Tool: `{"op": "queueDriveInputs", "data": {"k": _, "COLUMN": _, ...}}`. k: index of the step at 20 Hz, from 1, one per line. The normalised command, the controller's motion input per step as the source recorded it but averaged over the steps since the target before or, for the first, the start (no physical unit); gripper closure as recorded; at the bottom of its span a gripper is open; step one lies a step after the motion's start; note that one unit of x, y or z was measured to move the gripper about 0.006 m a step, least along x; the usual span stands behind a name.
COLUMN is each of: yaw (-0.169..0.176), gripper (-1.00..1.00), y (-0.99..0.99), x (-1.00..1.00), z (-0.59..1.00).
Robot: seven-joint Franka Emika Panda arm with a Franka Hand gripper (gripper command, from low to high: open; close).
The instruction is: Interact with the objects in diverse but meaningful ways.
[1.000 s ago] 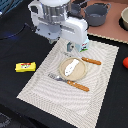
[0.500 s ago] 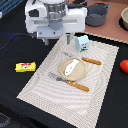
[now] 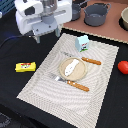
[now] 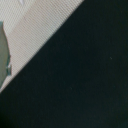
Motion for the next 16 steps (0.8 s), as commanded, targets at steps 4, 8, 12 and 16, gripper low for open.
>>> {"op": "queueDriveInputs", "data": {"k": 4, "yaw": 0.099, "gripper": -1.00, "y": -0.30, "x": -0.75, "z": -0.36}}
{"op": "queueDriveInputs", "data": {"k": 8, "yaw": 0.171, "gripper": -1.00, "y": -0.19, "x": -0.64, "z": -0.44}}
{"op": "queueDriveInputs", "data": {"k": 12, "yaw": 0.162, "gripper": -1.00, "y": -0.19, "x": -0.62, "z": -0.35}}
{"op": "queueDriveInputs", "data": {"k": 16, "yaw": 0.156, "gripper": -1.00, "y": -0.16, "x": -0.58, "z": -0.15}}
